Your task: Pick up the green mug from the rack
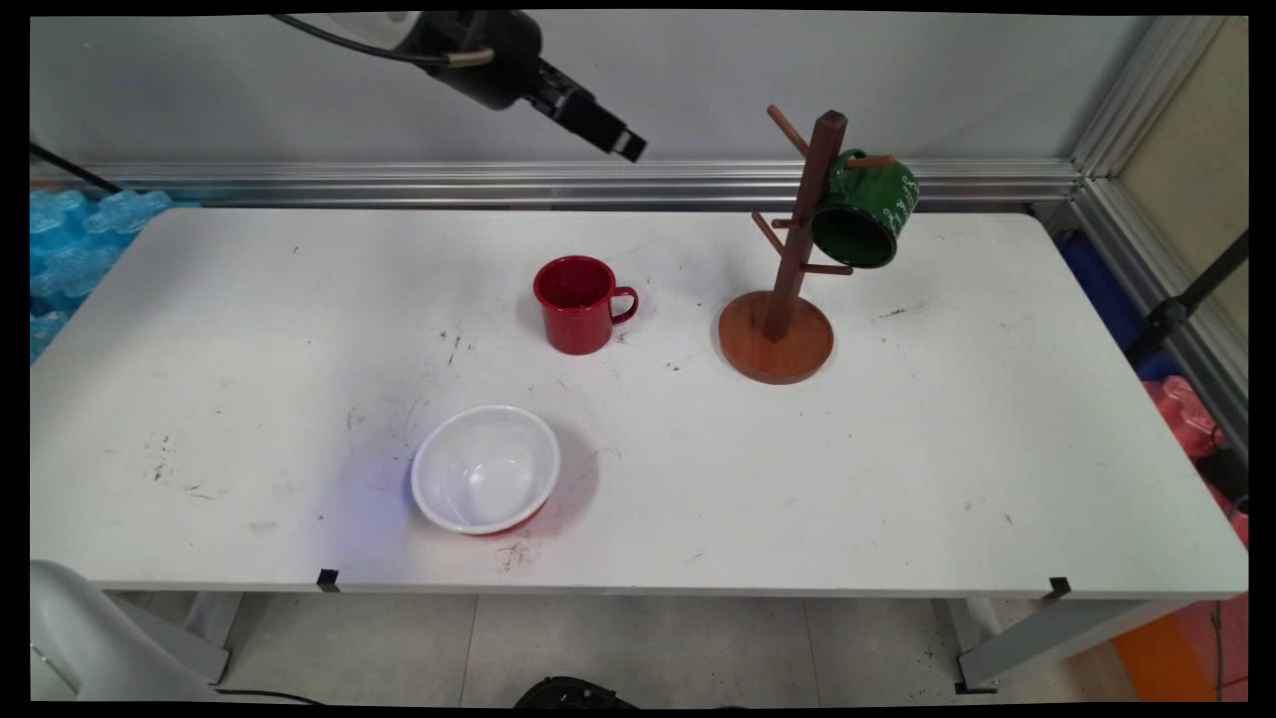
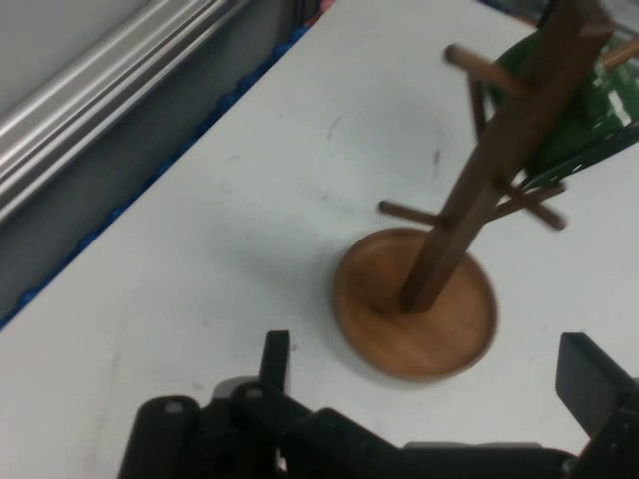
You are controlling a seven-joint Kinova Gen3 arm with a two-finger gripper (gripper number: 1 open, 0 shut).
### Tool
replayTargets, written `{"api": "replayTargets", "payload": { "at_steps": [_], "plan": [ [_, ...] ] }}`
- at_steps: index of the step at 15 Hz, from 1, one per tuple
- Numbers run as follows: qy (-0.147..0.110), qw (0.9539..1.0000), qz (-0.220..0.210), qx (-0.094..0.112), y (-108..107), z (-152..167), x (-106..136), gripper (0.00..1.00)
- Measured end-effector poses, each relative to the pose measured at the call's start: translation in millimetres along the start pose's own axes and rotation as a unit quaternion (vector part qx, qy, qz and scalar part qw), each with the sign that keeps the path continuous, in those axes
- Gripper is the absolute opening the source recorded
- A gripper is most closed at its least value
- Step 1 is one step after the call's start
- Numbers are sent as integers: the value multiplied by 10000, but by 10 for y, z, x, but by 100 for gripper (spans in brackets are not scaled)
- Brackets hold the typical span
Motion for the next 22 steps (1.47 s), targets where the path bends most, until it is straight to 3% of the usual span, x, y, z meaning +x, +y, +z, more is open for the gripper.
{"api": "replayTargets", "payload": {
  "at_steps": [13,22],
  "plan": [
    [229,9983,-374,-395,713,425,132,100],
    [374,9960,-531,-621,1070,692,183,100]
  ]
}}
